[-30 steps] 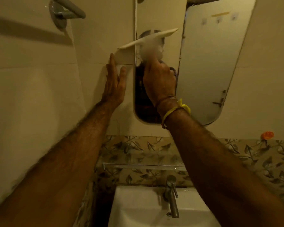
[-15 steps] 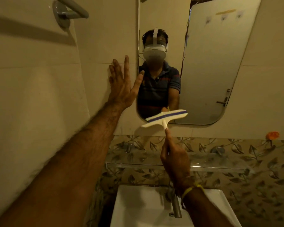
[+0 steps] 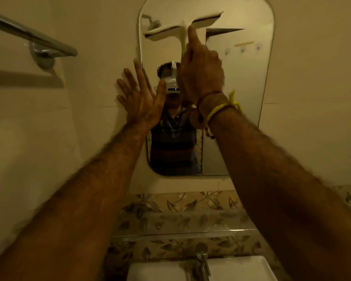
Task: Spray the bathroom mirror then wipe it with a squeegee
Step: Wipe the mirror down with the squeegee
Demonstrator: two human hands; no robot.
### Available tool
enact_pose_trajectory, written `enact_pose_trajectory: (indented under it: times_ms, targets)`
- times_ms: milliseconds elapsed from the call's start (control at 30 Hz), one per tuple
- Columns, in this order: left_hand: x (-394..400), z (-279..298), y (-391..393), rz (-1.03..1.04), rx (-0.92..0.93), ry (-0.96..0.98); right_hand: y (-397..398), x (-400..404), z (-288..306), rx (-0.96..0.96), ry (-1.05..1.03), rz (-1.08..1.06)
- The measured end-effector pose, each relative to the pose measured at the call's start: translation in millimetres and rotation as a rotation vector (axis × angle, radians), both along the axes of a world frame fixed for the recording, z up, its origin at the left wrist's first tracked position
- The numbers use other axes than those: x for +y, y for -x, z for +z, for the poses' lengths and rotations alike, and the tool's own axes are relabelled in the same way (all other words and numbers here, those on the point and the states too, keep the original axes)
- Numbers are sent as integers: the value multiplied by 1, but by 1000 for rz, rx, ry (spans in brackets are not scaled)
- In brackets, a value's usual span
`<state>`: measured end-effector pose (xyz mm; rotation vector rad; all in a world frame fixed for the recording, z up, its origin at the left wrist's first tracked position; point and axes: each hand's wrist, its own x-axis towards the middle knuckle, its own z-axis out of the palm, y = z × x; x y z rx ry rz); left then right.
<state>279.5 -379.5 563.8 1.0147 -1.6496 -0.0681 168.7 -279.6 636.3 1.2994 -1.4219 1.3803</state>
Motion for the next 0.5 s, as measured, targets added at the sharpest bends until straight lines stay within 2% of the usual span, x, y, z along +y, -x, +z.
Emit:
enact_pose_trajectory:
  times_ms: [67,133,267,367,433,500]
  targets:
    - [-4,-4,-3,-34,-23,14,5,1,-24,18,-7,3]
    - [-6,-6,-8,-53,-28,29,13,8,-71,51,-45,-4]
    - [4,-6,-12,-84,-45,32,29,37,-212,60,-220,13]
    - [15,-10,-11,-24,-90,13,28,71,-310,-23,-373,12]
    - [21,-19,-10,-30,-114,-30,29,84,-333,-97,-401,17]
    - [25,-27,-9,-47,-127,-67,34,85,-310,-159,-353,38]
